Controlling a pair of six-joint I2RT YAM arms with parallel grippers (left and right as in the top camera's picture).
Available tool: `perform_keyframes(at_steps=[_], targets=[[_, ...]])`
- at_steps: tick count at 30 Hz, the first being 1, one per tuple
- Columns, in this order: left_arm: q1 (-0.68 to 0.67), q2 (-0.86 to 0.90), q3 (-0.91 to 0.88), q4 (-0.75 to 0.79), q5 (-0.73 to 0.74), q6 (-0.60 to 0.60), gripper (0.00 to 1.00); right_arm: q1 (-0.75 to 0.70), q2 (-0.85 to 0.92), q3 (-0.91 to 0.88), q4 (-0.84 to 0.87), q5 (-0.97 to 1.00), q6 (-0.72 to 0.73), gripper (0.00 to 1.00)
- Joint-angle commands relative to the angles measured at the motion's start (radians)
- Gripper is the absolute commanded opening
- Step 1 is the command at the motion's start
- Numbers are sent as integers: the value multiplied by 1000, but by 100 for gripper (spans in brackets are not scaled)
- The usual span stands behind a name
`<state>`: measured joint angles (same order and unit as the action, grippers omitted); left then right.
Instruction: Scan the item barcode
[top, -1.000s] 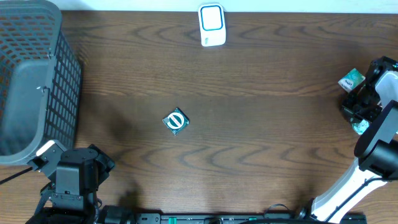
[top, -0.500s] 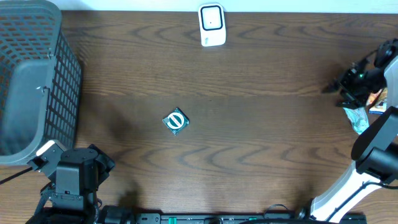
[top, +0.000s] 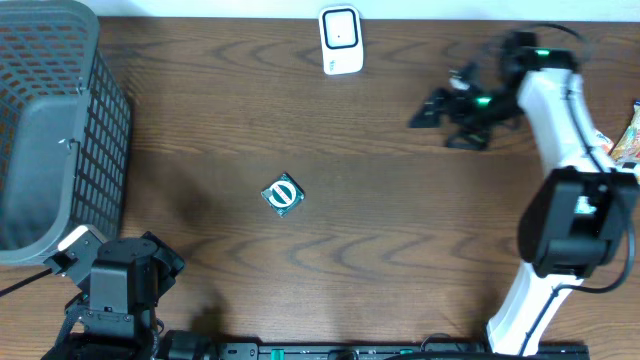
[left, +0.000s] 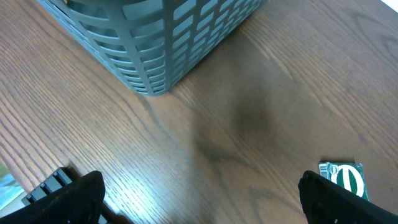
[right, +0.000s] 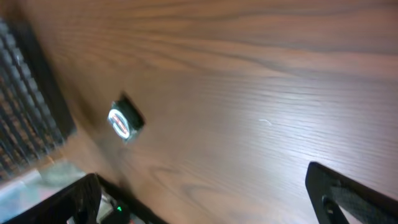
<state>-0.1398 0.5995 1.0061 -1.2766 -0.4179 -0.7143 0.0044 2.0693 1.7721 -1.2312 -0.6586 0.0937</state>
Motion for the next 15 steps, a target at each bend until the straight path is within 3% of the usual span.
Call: perform_keyframes(at_steps=[1, 5, 15], targets=[[3, -1, 0, -2, -17, -13, 98, 137, -23, 10, 51, -24, -9, 99], [3, -1, 0, -2, -17, -13, 98, 283, -22, 9, 136, 48, -8, 99], [3, -1, 0, -2, -17, -13, 98, 622, -22, 8, 283, 457, 24, 99]])
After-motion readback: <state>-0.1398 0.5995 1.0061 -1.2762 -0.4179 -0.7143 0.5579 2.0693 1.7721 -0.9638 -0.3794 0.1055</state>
